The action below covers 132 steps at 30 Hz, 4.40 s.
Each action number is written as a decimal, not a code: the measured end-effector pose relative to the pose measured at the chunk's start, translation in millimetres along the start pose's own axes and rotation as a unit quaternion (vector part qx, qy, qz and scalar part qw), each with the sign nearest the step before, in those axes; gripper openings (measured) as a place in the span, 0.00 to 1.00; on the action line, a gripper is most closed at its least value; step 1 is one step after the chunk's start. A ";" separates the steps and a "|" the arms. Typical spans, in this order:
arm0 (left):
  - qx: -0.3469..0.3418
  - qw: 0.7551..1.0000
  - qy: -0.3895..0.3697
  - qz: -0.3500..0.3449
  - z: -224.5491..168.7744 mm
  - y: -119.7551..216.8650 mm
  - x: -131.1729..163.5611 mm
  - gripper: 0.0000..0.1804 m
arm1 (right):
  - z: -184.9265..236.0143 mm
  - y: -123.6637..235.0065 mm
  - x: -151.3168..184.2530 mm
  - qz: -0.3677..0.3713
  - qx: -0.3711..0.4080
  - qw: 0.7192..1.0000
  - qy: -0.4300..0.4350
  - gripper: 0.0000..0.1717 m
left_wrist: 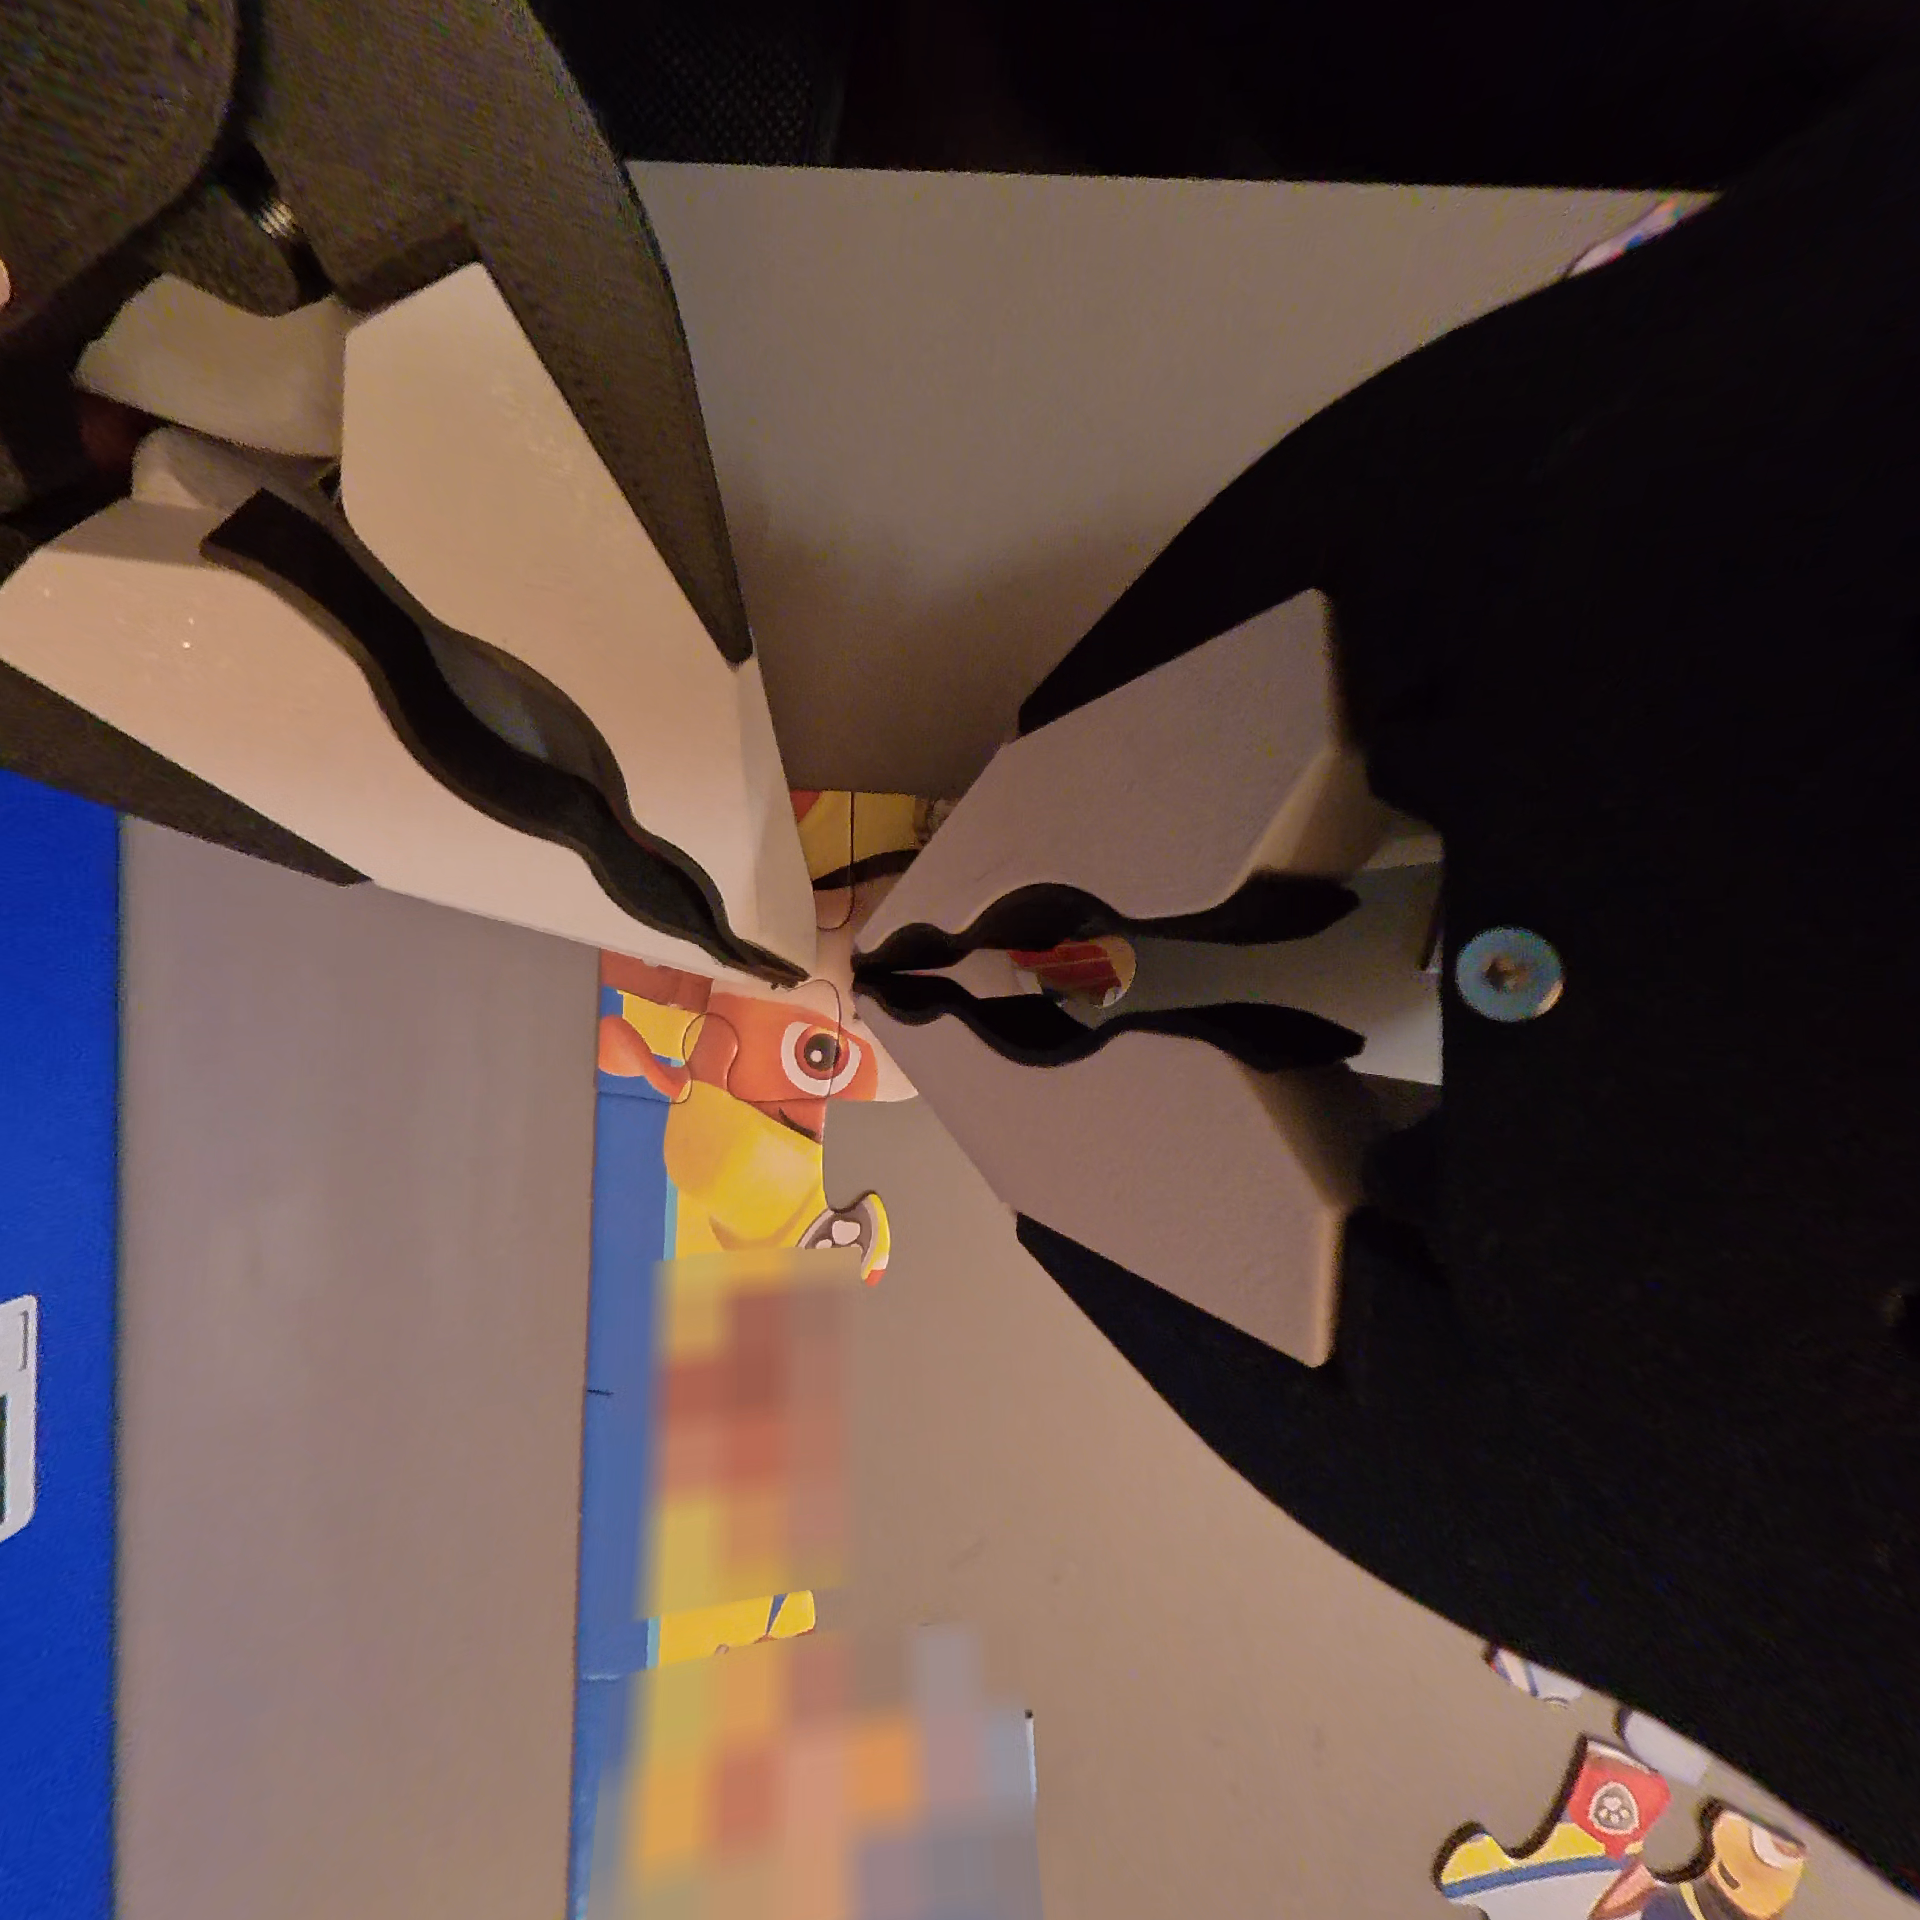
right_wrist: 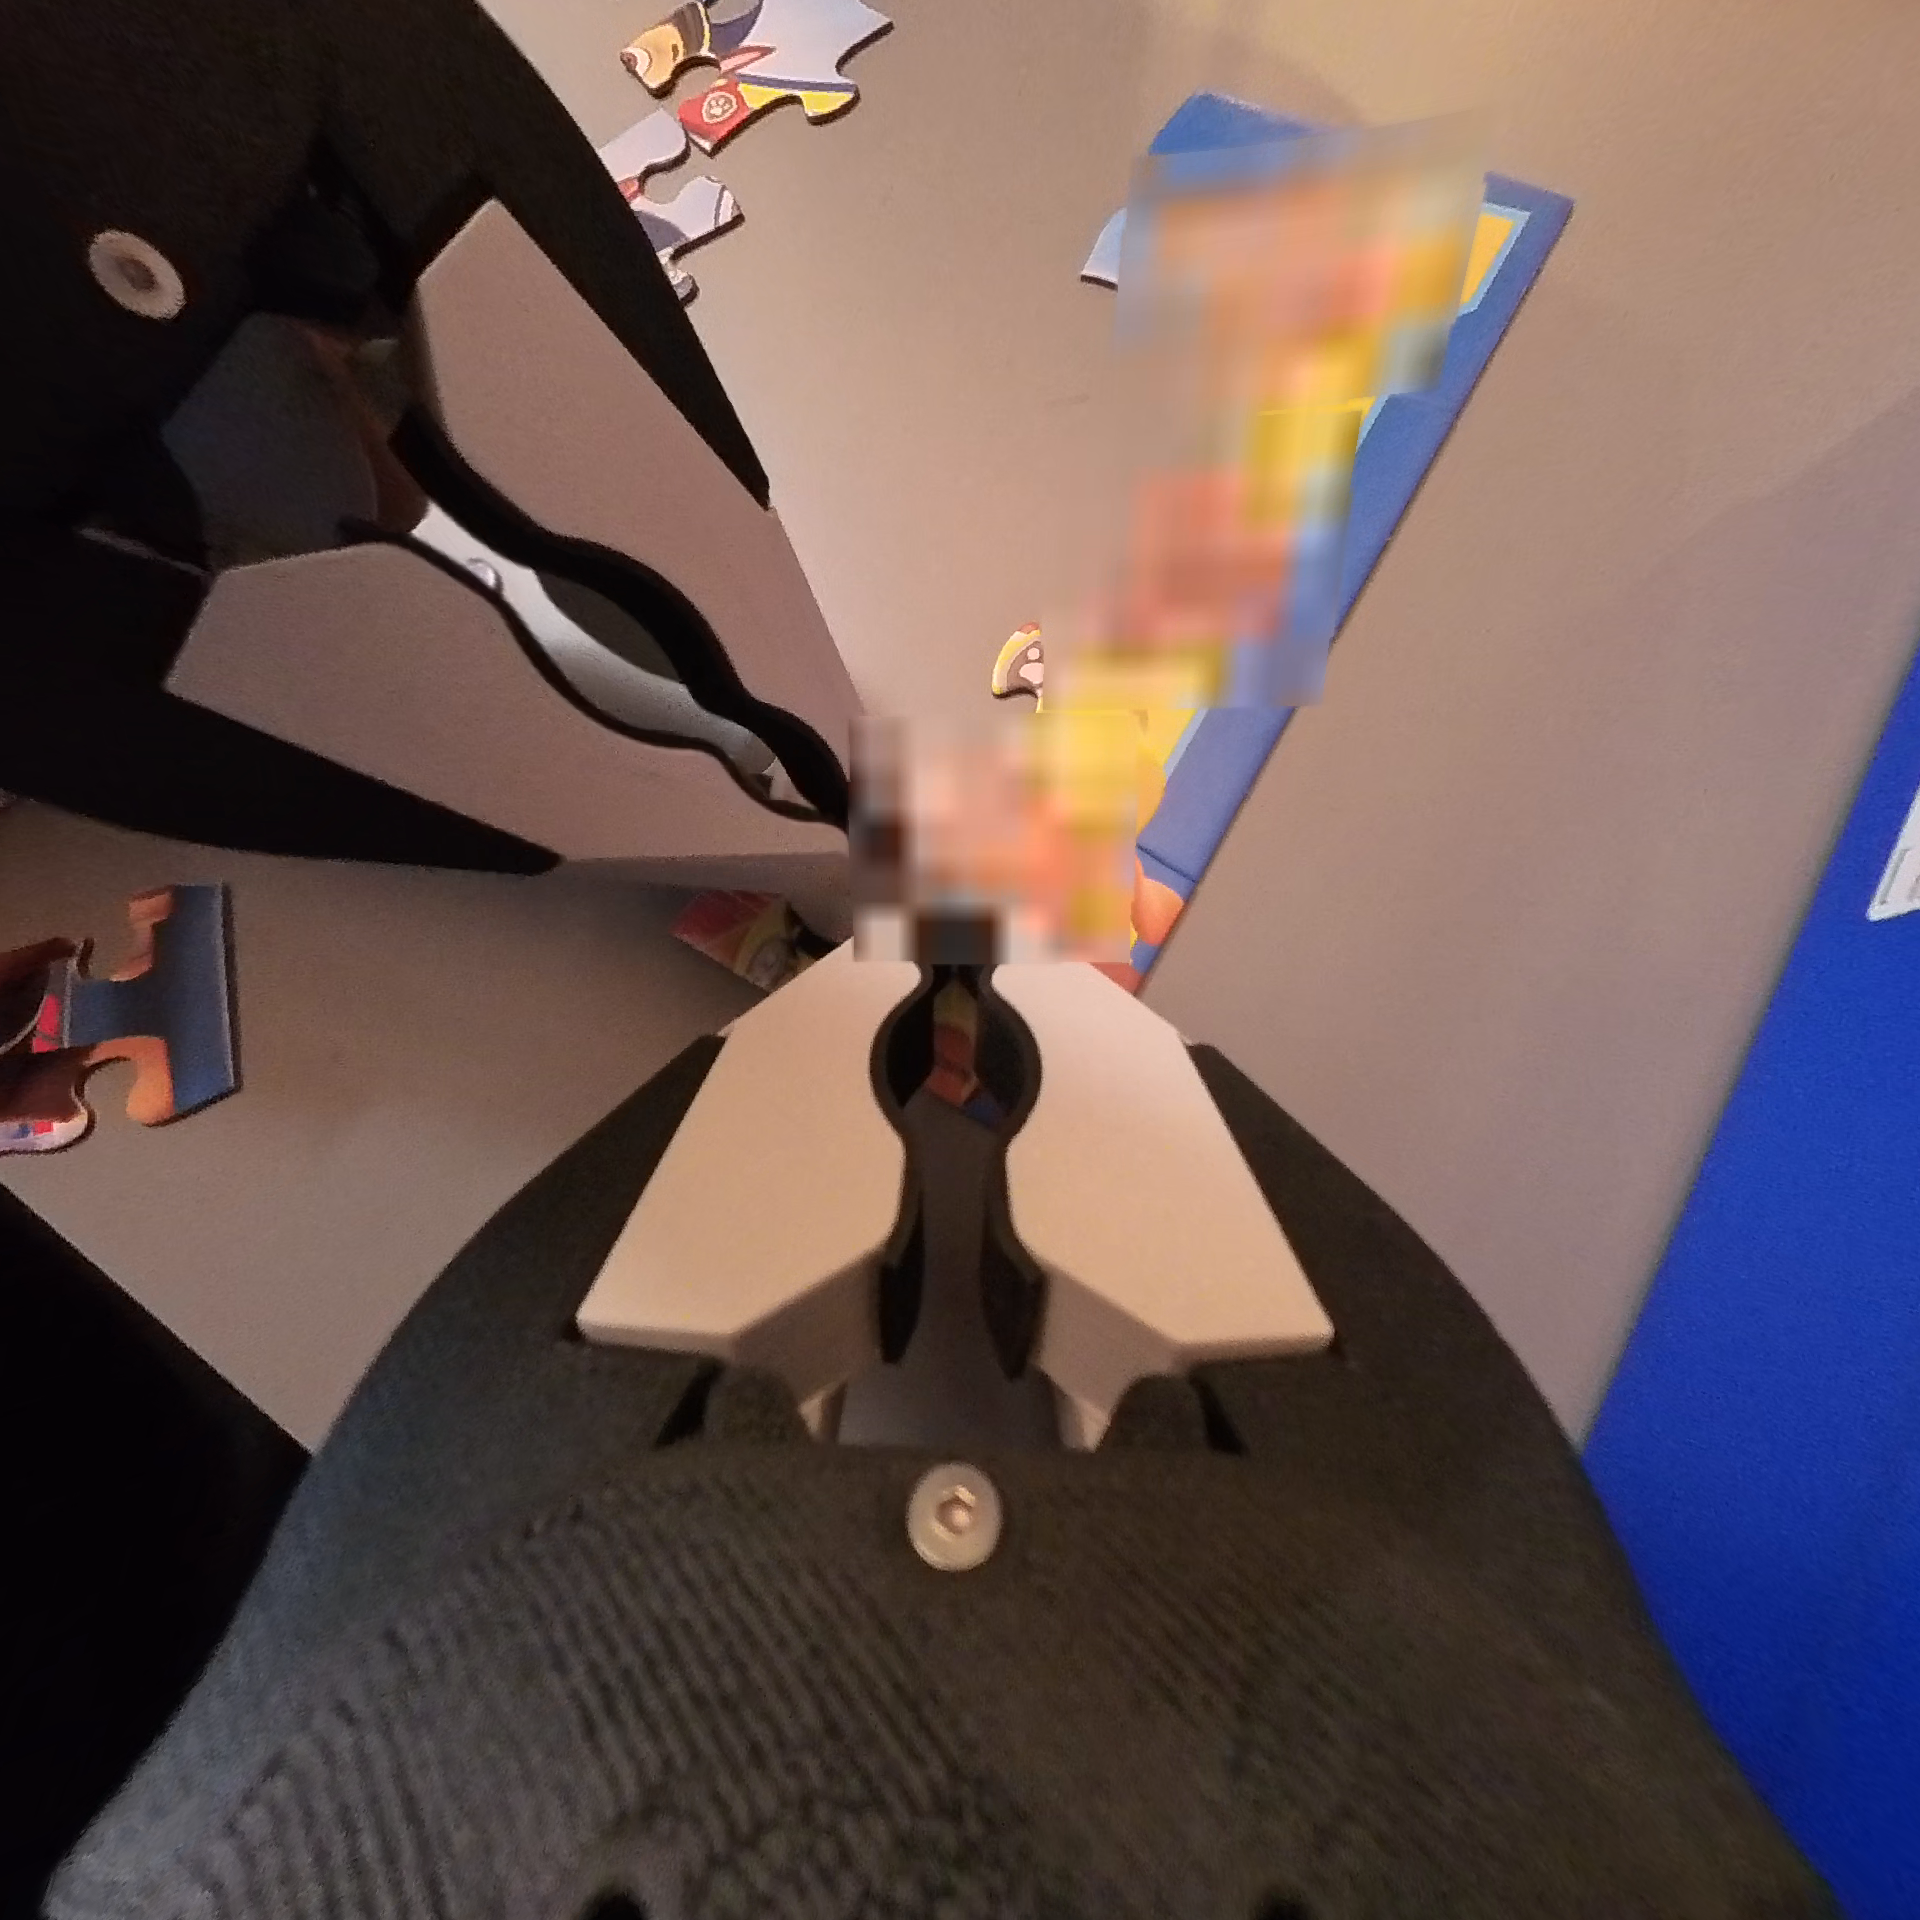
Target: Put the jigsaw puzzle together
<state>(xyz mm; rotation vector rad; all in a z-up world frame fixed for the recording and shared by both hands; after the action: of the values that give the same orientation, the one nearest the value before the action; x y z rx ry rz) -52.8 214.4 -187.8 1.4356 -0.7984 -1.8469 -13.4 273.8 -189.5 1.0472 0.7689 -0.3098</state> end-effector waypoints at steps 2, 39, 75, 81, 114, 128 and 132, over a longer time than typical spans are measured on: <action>0.000 1.000 -0.003 -0.007 0.1 -0.1 0.7 0.01 | 0.2 -0.1 0.2 0.001 0.004 1.000 -0.002 0.00; -0.021 1.000 0.004 0.012 -2.4 16.0 9.9 0.20 | -12.3 26.5 17.3 -0.025 0.035 0.999 -0.010 0.10; -0.242 0.915 0.315 -0.073 59.6 178.2 186.4 0.29 | 29.0 30.5 -23.1 -0.120 0.078 0.989 0.045 0.15; -0.262 0.909 0.316 -0.065 65.1 179.4 206.1 0.29 | 44.8 16.1 -27.8 -0.113 0.071 0.989 0.060 0.15; -0.401 0.821 0.397 -0.084 90.6 247.5 281.9 0.25 | 80.7 -35.9 -62.4 -0.144 -0.016 0.988 0.054 0.14; -0.407 0.815 0.403 -0.089 93.1 260.1 288.2 0.24 | 82.4 -37.2 -65.6 -0.146 -0.019 0.987 0.059 0.14; -0.423 0.805 0.407 -0.091 95.7 269.6 294.3 0.24 | 85.8 -36.2 -68.2 -0.149 -0.022 0.987 0.064 0.14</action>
<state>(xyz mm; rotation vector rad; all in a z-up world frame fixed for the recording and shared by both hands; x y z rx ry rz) -164.9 -175.1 -123.1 1.4578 0.5582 -1.1894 -46.0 173.8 -142.2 0.9169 1.0462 -0.4822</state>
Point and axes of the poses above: each gripper's, where its closed fingertips meet, y back along the fingers, x out of its underside, z = x × y across the jaws, the point moved 6 cm from there along y, back along the fingers, and after that the axes turned 14 degrees about -x, right-handed, at the moved point
